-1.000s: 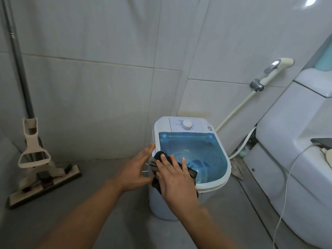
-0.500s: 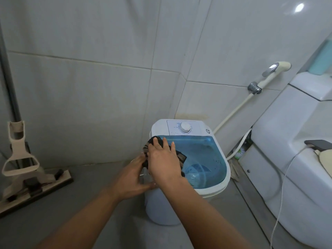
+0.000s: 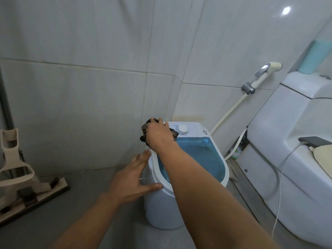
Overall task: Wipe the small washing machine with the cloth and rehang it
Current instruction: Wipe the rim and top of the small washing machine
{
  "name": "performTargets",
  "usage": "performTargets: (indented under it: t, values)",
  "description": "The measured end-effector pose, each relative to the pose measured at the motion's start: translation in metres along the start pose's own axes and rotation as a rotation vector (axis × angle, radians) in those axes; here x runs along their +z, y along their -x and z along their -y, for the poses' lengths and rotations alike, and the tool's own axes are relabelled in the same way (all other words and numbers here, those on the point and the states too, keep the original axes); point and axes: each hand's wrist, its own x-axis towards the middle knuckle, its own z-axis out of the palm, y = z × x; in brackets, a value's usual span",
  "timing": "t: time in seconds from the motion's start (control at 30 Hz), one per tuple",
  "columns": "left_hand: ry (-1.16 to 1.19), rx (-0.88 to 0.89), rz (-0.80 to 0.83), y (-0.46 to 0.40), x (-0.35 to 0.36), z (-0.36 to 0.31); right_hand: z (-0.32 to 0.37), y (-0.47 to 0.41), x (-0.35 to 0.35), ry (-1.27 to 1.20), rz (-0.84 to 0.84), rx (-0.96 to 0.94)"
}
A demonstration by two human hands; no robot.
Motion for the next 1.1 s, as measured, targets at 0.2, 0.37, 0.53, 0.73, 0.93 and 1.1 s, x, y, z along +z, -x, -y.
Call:
performTargets:
  t: [0.2,0.37,0.53,0.73,0.93,1.1]
  values:
    - [-0.058,-0.015,0.003,-0.001,-0.002,-0.001,-0.014,0.023,0.005,-0.097,-0.096,0.047]
    - [-0.025,-0.019,-0.019,-0.001,0.001,0.006,-0.032,0.041,-0.003,-0.069,-0.112,0.062]
    - [-0.03,-0.021,-0.019,0.0,0.0,0.003,-0.047,0.055,-0.011,-0.07,-0.117,0.094]
    - [-0.021,-0.028,-0.003,0.001,-0.002,0.0,-0.056,0.072,-0.016,-0.066,-0.102,0.142]
    - [0.009,-0.023,-0.007,0.0,-0.002,0.002,-0.065,0.086,-0.02,-0.015,-0.082,0.172]
    - [0.003,-0.003,-0.022,-0.001,0.0,0.004,-0.083,0.092,-0.021,-0.04,-0.08,0.257]
